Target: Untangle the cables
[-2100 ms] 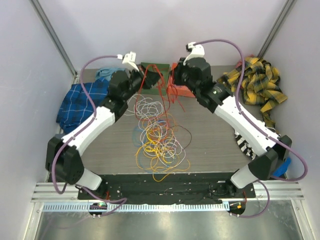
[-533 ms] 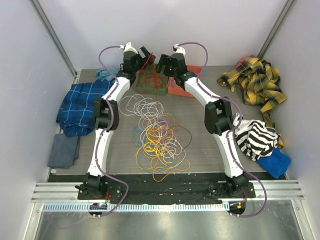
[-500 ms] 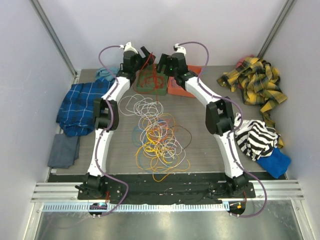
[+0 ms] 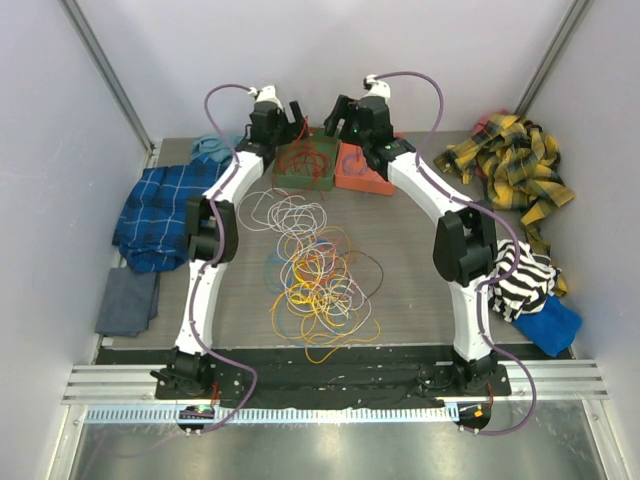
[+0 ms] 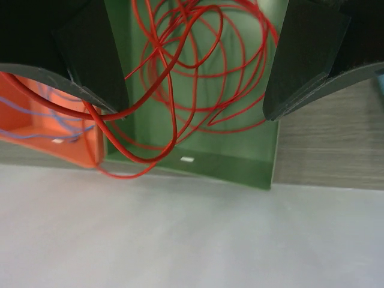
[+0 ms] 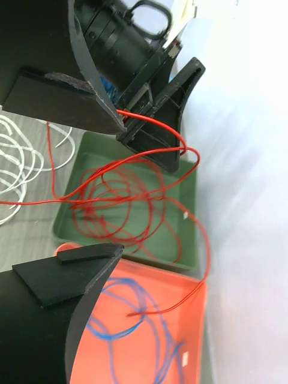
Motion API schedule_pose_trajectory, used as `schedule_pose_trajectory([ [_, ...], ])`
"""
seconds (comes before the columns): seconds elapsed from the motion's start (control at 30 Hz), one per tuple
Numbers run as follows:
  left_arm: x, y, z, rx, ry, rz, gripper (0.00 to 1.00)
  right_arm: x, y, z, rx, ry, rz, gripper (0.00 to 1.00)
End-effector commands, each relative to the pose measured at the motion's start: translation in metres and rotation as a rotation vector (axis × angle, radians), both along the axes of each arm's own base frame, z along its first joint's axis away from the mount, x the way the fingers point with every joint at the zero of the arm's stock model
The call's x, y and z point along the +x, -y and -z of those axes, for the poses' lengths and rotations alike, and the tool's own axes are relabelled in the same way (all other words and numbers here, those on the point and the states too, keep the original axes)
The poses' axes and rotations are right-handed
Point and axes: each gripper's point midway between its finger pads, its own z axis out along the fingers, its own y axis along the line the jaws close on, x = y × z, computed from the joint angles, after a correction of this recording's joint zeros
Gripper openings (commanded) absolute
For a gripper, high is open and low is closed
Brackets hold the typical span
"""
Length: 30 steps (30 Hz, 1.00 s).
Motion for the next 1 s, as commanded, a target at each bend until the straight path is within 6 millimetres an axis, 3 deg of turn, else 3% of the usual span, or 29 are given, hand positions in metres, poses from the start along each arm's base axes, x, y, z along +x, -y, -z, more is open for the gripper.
schedule_pose_trajectory([
  [0.0,-0.007,0.007,-0.027,0.204,0.064,0.004,1.0,-0.018,0.009,-0.028,-0.007,0.033,0.023,0.81],
  [0.2,-0.008,-0.001,0.002,0.435,0.056,-0.034,1.0,-0.032,0.012,-0.015,-0.046,-0.007,0.017,0.8],
  [0.3,-0.01,-0.008,0.004,0.595,0.079,-0.061,1.0,-0.035,0.013,-0.012,-0.056,-0.019,0.019,0.8],
  [0.43,-0.011,-0.041,-0.005,0.739,0.08,-0.231,1.0,-0.038,0.016,-0.014,-0.064,-0.022,0.022,0.79],
  [0.53,-0.011,-0.061,-0.003,0.75,0.055,-0.294,1.0,-0.039,0.02,-0.019,-0.071,-0.013,0.037,0.79],
  [0.73,-0.026,-0.073,0.0,0.749,-0.031,-0.336,1.0,-0.043,0.019,-0.024,-0.051,-0.005,0.032,0.79],
  [0.87,-0.042,-0.095,-0.008,0.848,-0.092,-0.435,1.0,-0.047,0.023,-0.025,-0.05,-0.006,0.038,0.79],
  [0.97,-0.051,-0.099,-0.016,0.861,-0.113,-0.449,1.0,-0.048,0.023,-0.026,-0.045,-0.003,0.039,0.79],
])
